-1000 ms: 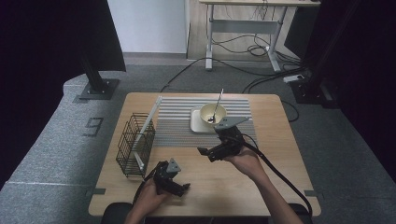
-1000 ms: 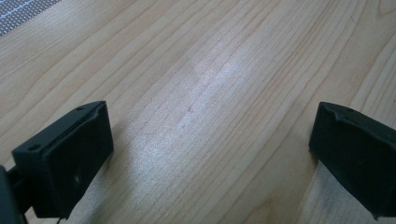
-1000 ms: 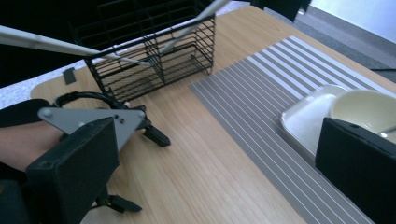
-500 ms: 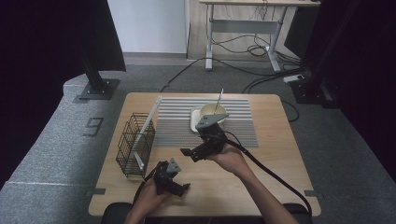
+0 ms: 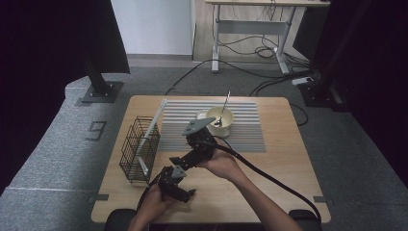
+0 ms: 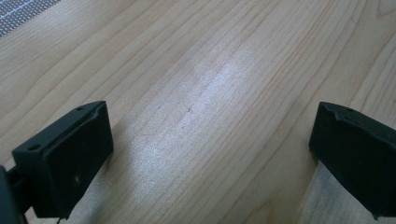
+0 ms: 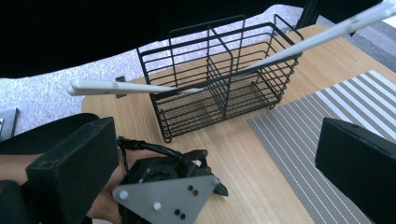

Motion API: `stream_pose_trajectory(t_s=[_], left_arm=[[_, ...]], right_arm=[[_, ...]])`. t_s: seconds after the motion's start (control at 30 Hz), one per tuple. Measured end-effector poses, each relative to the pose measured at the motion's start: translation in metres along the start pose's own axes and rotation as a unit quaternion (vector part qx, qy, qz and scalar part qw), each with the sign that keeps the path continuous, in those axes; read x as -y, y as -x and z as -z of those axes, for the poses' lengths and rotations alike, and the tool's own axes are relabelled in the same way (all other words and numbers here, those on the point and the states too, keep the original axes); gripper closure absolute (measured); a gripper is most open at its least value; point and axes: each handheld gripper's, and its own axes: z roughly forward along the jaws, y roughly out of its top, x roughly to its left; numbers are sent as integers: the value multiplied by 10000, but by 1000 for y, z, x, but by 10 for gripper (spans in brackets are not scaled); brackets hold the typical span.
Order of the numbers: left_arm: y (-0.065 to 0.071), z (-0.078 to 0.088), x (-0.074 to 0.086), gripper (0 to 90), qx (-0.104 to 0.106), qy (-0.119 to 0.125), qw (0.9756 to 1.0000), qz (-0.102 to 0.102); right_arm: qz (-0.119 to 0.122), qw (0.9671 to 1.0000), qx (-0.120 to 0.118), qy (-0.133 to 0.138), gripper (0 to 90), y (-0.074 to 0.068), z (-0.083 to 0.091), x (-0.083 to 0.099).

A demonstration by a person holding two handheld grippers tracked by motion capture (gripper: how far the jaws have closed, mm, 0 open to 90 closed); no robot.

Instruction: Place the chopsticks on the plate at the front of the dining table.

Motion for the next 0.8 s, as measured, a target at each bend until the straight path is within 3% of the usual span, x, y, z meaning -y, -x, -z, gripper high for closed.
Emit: stream_pose_trajectory(t_s=[0.8], left_arm=[[0, 0, 0, 0, 0, 5, 10000, 13]], right_arm=[[351, 9981, -481, -177, 0, -35, -44, -24]])
